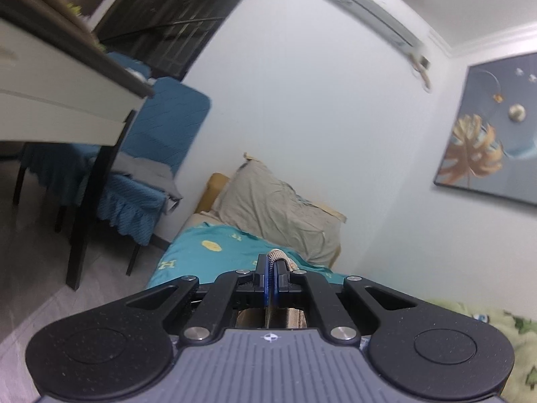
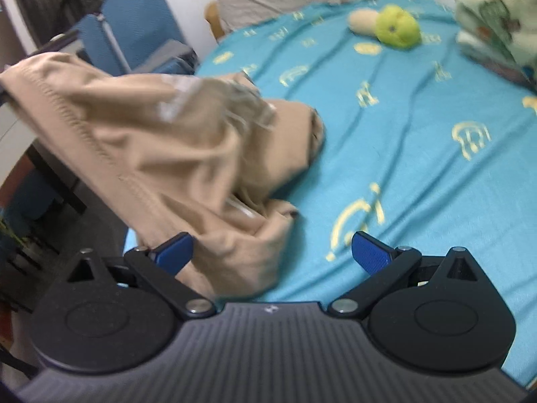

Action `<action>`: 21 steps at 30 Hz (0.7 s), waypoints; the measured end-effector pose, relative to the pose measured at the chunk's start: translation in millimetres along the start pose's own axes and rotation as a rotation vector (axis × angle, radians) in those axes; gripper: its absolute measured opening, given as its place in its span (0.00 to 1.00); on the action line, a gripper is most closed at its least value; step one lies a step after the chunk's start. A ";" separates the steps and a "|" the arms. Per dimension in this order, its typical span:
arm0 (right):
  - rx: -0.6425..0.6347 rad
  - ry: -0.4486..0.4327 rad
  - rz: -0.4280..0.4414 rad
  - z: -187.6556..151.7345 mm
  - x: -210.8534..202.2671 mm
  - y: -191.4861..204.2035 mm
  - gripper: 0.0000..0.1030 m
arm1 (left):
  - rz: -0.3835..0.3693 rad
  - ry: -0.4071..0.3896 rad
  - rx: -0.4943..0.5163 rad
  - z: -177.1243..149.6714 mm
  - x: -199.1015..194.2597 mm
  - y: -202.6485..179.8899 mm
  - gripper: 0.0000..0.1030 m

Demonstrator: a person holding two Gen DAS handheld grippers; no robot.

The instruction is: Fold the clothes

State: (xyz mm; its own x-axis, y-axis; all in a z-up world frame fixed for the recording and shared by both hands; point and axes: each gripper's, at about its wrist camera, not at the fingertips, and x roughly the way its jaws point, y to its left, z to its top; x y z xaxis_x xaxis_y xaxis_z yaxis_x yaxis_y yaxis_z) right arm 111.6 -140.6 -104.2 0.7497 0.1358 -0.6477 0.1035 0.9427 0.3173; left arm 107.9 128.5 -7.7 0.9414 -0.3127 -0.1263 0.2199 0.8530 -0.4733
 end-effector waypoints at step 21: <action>-0.057 -0.093 -0.213 -0.8 -6.4 3.3 1.00 | 0.113 0.014 0.075 -20.2 7.7 -10.2 0.03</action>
State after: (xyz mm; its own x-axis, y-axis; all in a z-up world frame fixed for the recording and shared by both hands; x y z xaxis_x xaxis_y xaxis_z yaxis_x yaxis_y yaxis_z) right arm 106.7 -138.1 -99.5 0.7720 -0.0942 -0.6287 0.2305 0.9631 0.1388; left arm 107.7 108.9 -21.5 0.9577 -0.2186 -0.1873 0.1320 0.9117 -0.3890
